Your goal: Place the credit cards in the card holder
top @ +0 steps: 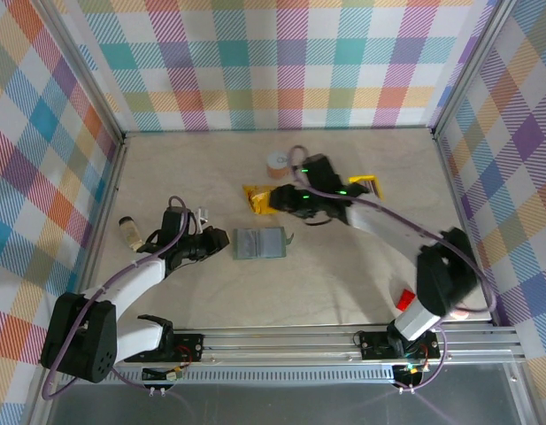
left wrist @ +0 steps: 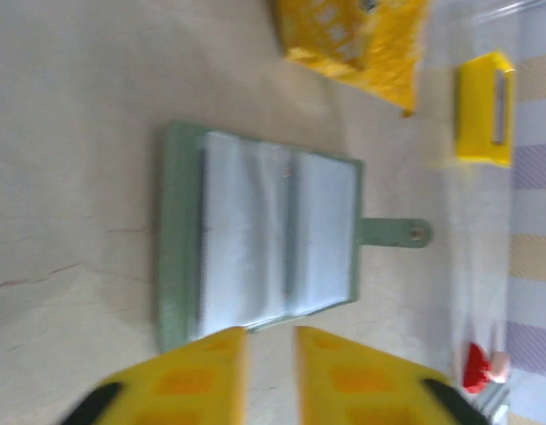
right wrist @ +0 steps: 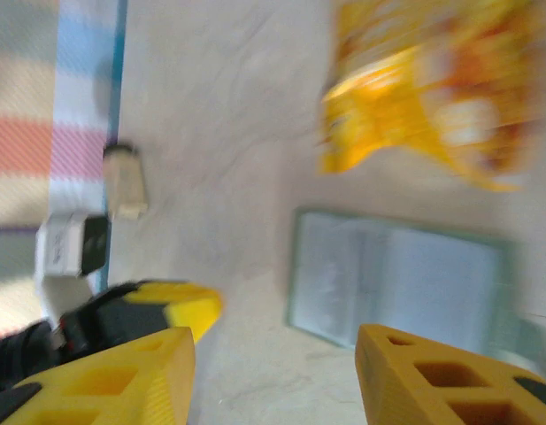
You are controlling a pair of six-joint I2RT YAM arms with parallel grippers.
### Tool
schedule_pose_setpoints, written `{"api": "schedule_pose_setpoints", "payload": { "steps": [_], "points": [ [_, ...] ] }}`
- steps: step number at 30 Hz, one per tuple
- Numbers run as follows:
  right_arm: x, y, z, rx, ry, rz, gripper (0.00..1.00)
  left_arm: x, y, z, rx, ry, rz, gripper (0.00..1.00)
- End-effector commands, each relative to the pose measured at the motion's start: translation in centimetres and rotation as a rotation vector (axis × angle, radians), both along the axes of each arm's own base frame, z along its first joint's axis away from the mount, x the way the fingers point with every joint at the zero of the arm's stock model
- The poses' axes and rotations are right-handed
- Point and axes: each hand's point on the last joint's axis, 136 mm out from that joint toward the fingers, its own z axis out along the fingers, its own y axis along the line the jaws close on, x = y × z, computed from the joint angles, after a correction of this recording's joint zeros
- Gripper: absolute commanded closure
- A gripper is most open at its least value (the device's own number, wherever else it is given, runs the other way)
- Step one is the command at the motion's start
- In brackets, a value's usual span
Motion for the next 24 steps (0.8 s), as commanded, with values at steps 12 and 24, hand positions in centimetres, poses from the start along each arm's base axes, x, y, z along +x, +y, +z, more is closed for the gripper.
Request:
{"api": "schedule_pose_setpoints", "payload": {
  "steps": [12,24],
  "points": [
    [4.0,-22.8,-0.4,-0.287,-0.137,-0.255,0.42,2.3,-5.9,7.1,-0.182,-0.196,-0.176,0.25],
    [9.8,-24.8,-6.0,-0.765,0.017,-0.038,0.44,4.7,-8.5,8.2,-0.232,-0.162,-0.275,0.20]
  ]
}}
